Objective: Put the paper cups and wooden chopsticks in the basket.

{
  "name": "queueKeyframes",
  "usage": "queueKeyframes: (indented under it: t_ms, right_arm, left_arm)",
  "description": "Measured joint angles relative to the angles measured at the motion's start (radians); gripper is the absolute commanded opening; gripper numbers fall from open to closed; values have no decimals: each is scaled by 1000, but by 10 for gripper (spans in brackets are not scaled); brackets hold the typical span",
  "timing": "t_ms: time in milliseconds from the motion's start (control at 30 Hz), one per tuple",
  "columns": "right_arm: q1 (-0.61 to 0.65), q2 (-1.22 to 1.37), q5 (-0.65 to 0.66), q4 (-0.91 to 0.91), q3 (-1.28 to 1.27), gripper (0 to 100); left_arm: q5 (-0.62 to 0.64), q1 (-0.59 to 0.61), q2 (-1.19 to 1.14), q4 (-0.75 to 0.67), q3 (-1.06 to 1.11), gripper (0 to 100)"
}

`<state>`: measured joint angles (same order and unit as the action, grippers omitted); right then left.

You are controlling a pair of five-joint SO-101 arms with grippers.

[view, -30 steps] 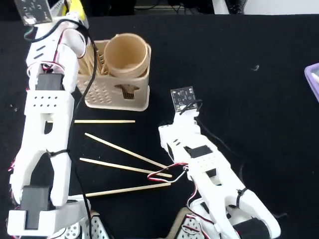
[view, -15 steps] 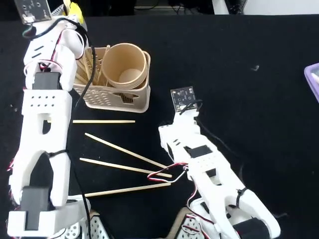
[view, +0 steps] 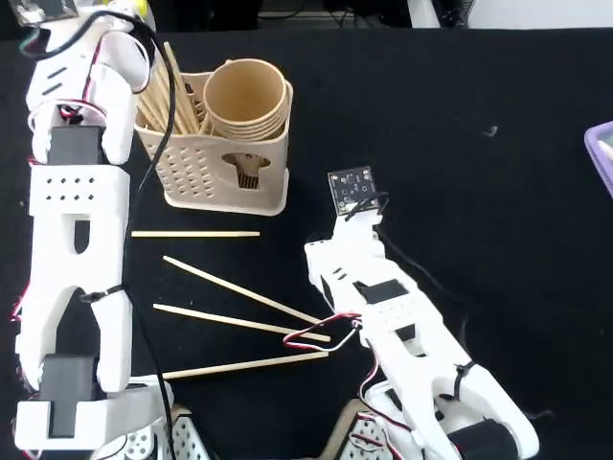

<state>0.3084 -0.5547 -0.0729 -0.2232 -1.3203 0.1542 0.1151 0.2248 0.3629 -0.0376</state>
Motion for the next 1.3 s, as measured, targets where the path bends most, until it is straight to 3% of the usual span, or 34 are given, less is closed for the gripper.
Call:
queueKeyframes:
  t_ms: [233,400,767,900,1033,1300]
  right_arm:
    - [0,0,0,0,0,46]
    - [0,0,0,0,0,46]
    - [0,0,0,0,0,47]
    - [0,0,0,0,0,47]
    - [0,0,0,0,0,47]
    - [0,0,0,0,0,47]
  left_arm:
    - [0,-2,0,-5,-43,30]
    - [0,-2,2,-140,-12,29]
    - [0,-2,181,-494,431,30]
    - [-2,-2,227,-508,522,35]
    - [-2,-2,241,-509,531,128]
    - [-2,-2,241,-466,528,129]
